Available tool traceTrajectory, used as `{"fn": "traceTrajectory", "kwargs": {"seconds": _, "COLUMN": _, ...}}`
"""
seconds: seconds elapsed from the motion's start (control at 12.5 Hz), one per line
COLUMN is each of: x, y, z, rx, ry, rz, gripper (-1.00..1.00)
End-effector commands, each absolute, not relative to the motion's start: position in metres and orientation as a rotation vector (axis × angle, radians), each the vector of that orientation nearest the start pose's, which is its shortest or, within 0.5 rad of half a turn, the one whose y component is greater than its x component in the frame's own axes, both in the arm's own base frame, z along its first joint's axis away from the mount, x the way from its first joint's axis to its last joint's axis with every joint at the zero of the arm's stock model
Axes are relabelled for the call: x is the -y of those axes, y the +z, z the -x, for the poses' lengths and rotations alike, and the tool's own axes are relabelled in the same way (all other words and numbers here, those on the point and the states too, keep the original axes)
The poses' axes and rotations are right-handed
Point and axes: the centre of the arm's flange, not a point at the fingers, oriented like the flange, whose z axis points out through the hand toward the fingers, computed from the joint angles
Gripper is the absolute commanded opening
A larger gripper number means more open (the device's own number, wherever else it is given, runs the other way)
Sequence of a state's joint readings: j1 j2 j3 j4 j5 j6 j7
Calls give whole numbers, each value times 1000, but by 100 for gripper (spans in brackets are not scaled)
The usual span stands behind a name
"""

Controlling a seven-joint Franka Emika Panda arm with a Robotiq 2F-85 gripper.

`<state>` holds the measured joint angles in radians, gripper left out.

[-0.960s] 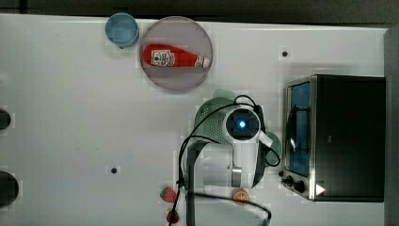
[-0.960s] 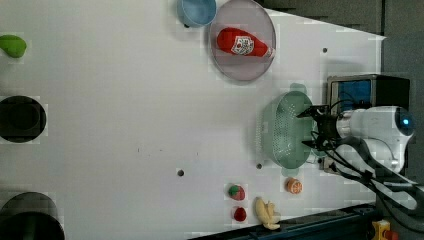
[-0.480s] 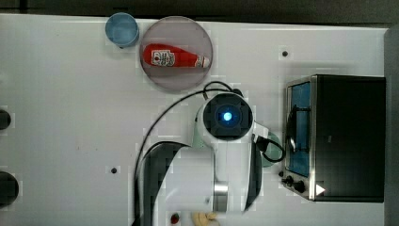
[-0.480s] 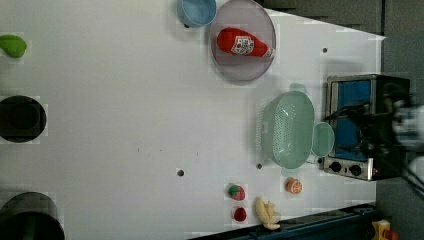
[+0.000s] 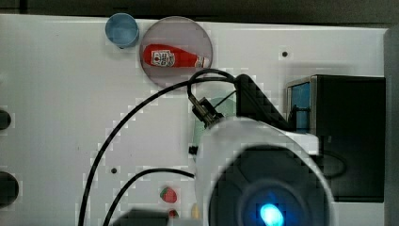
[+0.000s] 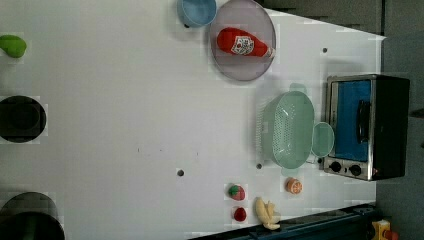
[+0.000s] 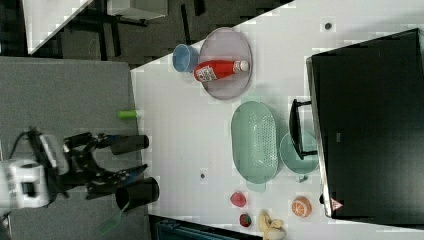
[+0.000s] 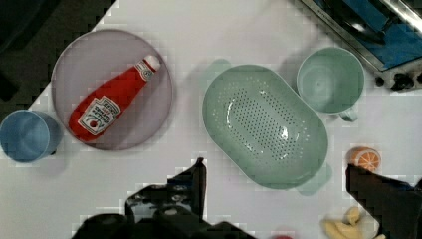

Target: Drag strainer left to right.

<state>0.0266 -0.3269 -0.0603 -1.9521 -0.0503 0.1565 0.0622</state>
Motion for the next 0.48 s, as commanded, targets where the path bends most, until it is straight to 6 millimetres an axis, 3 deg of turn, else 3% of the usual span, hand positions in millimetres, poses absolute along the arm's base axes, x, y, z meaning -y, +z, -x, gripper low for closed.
{"fn": "traceTrajectory", "kwargs": {"seconds": 0.08, "x": 31, "y": 591, "z": -464, "rx": -1200, "ry": 70, "rz": 2954, "gripper": 100}}
{"fn": "traceTrajectory", "kwargs": {"seconds": 0.24, "x": 33, "y": 605, "z": -463, "rx": -1204, "ry": 34, "rz": 2943, "gripper": 100}}
{"fn": "traceTrajectory", "kwargs": {"seconds": 0.48, "x": 34, "y": 609, "z": -462, "rx": -1203, "ry": 15, "rz": 2938, "gripper": 100}}
